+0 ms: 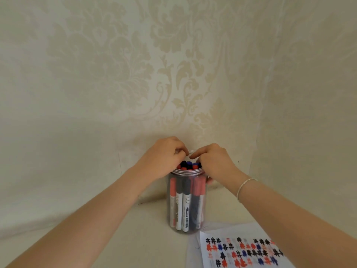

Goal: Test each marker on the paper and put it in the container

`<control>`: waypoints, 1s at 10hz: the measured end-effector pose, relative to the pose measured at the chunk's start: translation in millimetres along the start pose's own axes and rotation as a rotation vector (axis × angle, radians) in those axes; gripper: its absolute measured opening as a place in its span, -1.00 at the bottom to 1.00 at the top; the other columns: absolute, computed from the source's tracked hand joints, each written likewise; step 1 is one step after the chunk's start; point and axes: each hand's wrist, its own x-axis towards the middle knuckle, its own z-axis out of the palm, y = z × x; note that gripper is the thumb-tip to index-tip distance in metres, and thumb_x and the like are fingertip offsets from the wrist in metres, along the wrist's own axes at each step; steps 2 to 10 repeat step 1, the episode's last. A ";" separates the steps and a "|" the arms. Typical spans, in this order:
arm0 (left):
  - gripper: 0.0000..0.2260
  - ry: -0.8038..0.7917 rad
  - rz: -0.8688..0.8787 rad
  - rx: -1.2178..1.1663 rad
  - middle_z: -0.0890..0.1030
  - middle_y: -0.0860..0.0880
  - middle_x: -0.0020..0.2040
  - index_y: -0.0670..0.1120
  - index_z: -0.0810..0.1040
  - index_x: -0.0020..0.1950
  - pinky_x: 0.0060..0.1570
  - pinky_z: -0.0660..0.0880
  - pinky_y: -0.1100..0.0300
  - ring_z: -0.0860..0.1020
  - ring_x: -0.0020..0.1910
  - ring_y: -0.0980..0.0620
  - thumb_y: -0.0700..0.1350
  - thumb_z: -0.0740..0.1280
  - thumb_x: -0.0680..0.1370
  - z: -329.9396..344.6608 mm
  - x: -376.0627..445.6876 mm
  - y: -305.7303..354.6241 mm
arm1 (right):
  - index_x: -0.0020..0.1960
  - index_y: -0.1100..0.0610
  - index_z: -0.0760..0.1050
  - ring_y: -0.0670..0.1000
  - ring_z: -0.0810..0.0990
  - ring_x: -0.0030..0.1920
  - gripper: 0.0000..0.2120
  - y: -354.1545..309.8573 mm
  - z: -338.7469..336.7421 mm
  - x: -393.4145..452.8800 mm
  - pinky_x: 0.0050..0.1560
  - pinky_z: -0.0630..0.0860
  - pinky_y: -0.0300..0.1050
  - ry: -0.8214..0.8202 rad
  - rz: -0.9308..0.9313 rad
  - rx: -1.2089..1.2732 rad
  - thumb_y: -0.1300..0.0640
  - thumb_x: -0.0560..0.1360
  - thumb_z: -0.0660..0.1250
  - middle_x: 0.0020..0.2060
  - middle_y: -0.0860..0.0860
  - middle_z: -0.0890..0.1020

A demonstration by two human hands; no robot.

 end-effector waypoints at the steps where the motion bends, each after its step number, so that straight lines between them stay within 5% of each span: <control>1: -0.77 0.096 -0.010 -0.016 0.57 0.00 0.06 -0.05 0.65 0.02 0.07 0.47 0.02 0.53 0.00 0.02 -0.18 0.20 0.56 3.3 -2.3 -3.0 | -0.14 0.05 0.63 0.14 0.62 -0.28 -0.63 1.2 1.2 0.7 -0.32 0.63 0.05 0.051 0.004 0.015 0.35 0.41 0.10 -0.12 0.13 0.65; 10: -0.77 0.096 -0.010 -0.016 0.57 0.00 0.06 -0.05 0.65 0.02 0.07 0.47 0.02 0.53 0.00 0.02 -0.18 0.20 0.56 3.3 -2.3 -3.0 | -0.14 0.05 0.63 0.14 0.62 -0.28 -0.63 1.2 1.2 0.7 -0.32 0.63 0.05 0.051 0.004 0.015 0.35 0.41 0.10 -0.12 0.13 0.65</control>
